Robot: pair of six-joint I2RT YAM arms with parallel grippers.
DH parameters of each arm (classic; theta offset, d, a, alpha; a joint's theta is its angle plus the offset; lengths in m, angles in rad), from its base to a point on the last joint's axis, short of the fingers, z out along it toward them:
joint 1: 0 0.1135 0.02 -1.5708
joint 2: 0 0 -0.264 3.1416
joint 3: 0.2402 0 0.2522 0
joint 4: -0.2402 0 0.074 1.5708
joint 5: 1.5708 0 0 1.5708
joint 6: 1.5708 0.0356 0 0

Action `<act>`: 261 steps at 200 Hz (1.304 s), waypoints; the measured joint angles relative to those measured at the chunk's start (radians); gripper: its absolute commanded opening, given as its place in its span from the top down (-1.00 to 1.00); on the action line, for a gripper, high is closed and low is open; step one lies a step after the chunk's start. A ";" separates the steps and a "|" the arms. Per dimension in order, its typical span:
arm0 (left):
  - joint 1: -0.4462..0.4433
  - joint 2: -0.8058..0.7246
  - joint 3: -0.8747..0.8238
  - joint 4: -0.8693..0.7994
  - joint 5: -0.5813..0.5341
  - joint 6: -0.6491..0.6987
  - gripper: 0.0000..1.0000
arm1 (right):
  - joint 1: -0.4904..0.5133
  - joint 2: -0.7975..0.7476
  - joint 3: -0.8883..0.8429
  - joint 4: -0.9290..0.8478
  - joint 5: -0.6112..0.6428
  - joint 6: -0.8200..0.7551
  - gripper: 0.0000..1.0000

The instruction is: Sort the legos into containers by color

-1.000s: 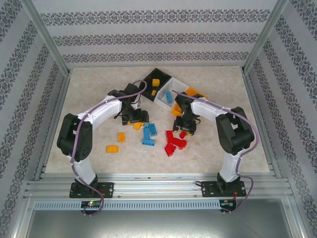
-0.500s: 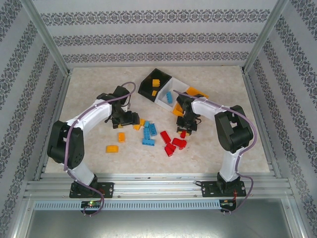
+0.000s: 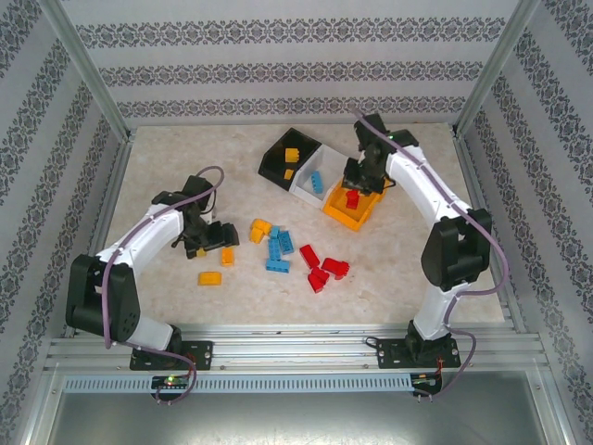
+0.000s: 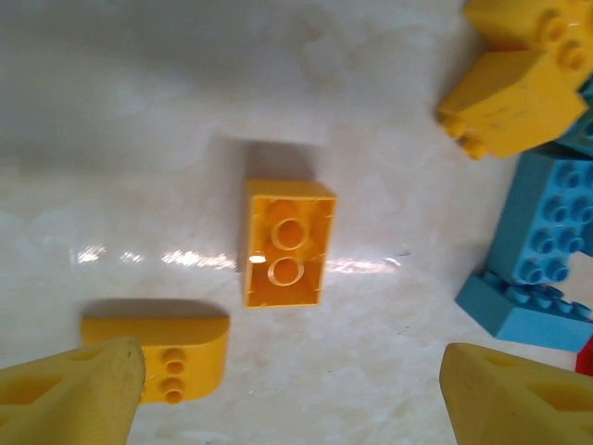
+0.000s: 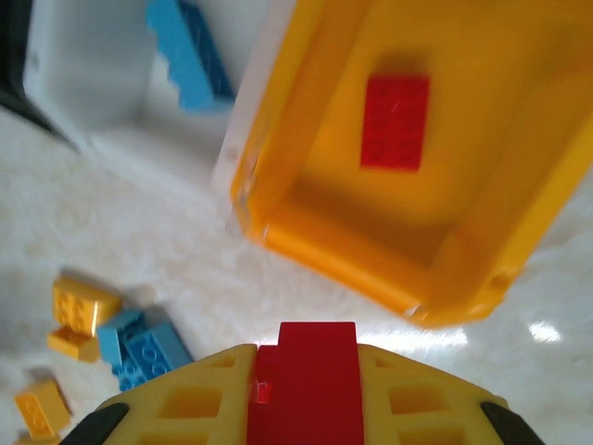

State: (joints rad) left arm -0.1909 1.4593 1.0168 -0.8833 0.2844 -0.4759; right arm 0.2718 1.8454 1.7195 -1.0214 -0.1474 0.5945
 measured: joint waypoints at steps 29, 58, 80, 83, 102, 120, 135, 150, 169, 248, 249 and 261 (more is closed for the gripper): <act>0.032 -0.002 -0.040 0.000 0.015 -0.015 -0.82 | -0.059 0.122 0.108 -0.003 0.032 -0.027 0.52; 0.036 -0.002 -0.068 0.000 0.040 -0.032 -0.88 | -0.076 0.270 0.157 -0.004 0.048 -0.043 0.50; 0.036 -0.002 -0.075 0.000 0.051 -0.036 -0.92 | -0.076 0.328 0.163 -0.012 0.051 -0.049 0.45; 0.036 -0.002 -0.076 0.000 0.051 -0.037 -0.93 | -0.076 0.332 0.163 -0.013 0.052 -0.049 0.44; 0.036 -0.002 -0.078 0.000 0.052 -0.036 -0.95 | -0.076 0.336 0.166 -0.020 0.054 -0.053 0.28; 0.036 0.013 -0.077 0.001 0.056 -0.036 -0.99 | -0.076 0.336 0.178 -0.022 0.054 -0.052 0.13; 0.036 0.052 -0.060 0.001 0.063 -0.035 -1.00 | -0.076 0.336 0.180 -0.023 0.054 -0.056 0.05; 0.035 0.100 -0.027 0.002 0.066 -0.032 -1.00 | -0.076 0.334 0.180 -0.023 0.054 -0.056 -0.02; 0.028 0.147 0.023 0.001 0.062 -0.025 -1.00 | -0.076 0.323 0.180 -0.023 0.054 -0.056 -0.06; -0.047 0.307 0.116 0.005 0.035 0.010 -0.60 | -0.057 0.047 0.008 -0.024 0.034 -0.056 -0.10; -0.048 0.308 0.116 0.005 0.034 0.010 -0.59 | -0.057 0.044 0.005 -0.024 0.034 -0.056 -0.10; -0.058 0.329 0.116 0.005 0.031 0.012 -0.56 | -0.050 0.004 -0.049 -0.022 0.026 -0.055 -0.10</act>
State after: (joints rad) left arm -0.2485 1.7885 1.1324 -0.8780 0.3157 -0.4637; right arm 0.2214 1.8492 1.6703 -1.0435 -0.1211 0.5396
